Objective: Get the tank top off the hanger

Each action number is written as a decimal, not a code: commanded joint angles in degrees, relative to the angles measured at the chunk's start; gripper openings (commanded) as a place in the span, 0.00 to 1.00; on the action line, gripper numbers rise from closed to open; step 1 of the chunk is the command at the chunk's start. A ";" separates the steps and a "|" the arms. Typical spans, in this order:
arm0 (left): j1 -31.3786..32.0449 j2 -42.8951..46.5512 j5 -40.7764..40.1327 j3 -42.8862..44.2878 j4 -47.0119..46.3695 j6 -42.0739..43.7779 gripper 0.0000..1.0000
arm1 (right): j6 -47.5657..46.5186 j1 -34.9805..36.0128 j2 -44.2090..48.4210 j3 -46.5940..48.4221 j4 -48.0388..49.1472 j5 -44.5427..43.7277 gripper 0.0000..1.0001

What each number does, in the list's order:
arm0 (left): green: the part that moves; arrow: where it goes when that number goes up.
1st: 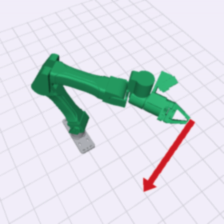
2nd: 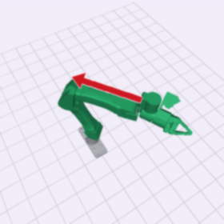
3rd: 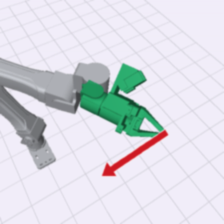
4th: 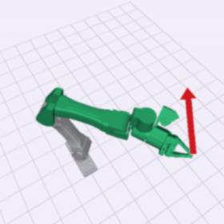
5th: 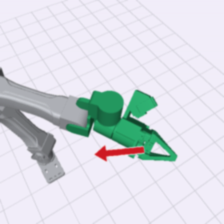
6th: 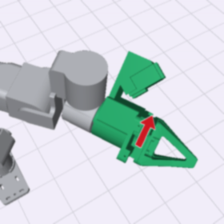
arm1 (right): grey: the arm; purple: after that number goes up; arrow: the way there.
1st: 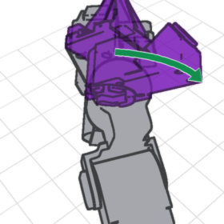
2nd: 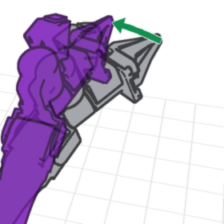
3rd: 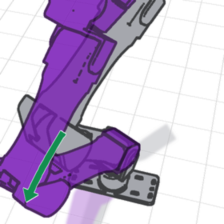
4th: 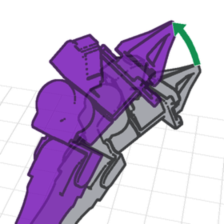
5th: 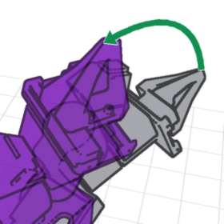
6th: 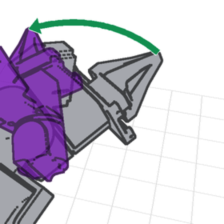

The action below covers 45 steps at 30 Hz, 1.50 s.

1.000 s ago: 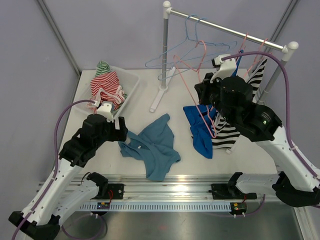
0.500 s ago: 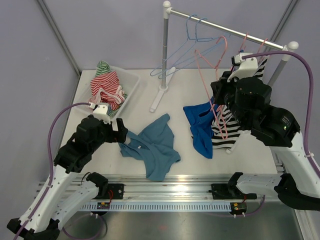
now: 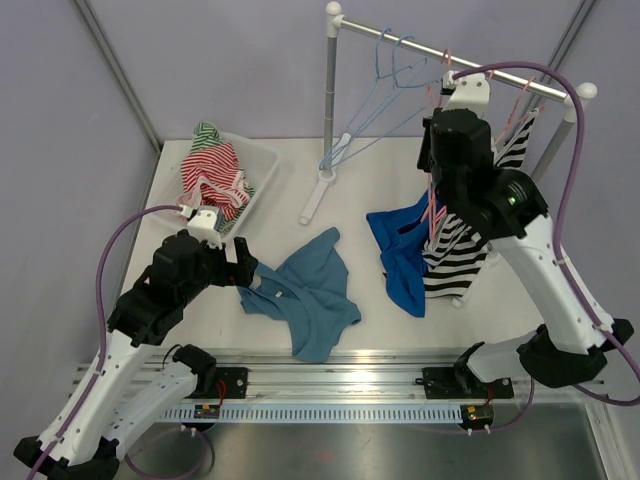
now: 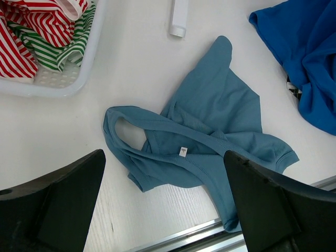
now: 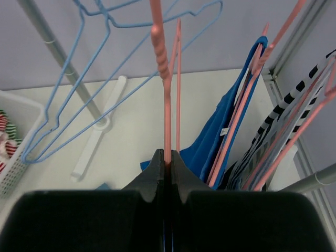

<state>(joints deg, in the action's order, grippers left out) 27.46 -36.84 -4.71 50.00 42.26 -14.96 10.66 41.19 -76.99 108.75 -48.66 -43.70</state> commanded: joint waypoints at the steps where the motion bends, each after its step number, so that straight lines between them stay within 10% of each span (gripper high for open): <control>1: -0.22 0.63 1.02 -0.69 -3.06 0.20 0.99 | -1.24 -4.71 -3.51 2.44 3.82 3.01 0.00; 41: -0.22 -4.90 -3.11 2.47 -0.43 -4.63 0.99 | 3.14 -14.73 -25.85 11.58 14.82 23.58 0.00; 45: 0.39 -7.10 0.48 2.04 -3.30 -10.95 0.99 | 2.36 -14.65 -22.25 9.82 15.09 23.75 0.23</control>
<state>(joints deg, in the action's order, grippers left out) 27.44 -42.72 -6.26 50.43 42.70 -20.21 13.19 26.22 -103.11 119.26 -33.78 -21.28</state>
